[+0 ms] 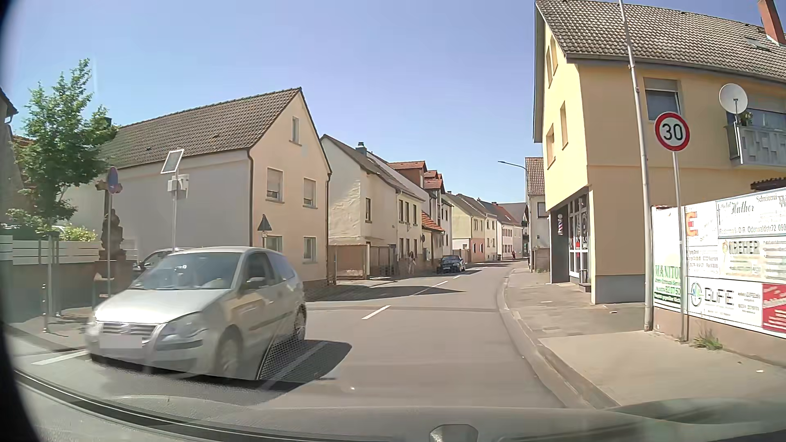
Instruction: Follow the waypoints while adhering to traffic rules and regulations
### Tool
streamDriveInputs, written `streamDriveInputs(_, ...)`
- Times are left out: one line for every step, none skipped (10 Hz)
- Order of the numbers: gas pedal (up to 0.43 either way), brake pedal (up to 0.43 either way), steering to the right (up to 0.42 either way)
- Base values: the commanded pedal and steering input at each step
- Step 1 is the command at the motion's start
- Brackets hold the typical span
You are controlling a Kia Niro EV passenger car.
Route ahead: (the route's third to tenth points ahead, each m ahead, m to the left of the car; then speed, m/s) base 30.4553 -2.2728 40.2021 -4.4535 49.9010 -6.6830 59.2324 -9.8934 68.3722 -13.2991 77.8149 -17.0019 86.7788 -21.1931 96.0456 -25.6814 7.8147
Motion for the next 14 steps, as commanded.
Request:
streamDriveInputs(0.087, 0.030, 0.035)
streamDriveInputs(0.087, 0.024, 0.035)
streamDriveInputs(0.087, 0.030, 0.035)
streamDriveInputs(0.087, 0.030, 0.036)
streamDriveInputs(0.087, 0.030, 0.036)
streamDriveInputs(0.087, 0.030, 0.035)
streamDriveInputs(0.087, 0.030, 0.036)
streamDriveInputs(0.087, 0.030, 0.036)
streamDriveInputs(0.087, 0.030, 0.037)
streamDriveInputs(0.087, 0.030, 0.038)
streamDriveInputs(0.087, 0.030, 0.038)
streamDriveInputs(0.087, 0.030, 0.038)
streamDriveInputs(0.087, 0.030, 0.038)
streamDriveInputs(0.087, 0.030, 0.038)
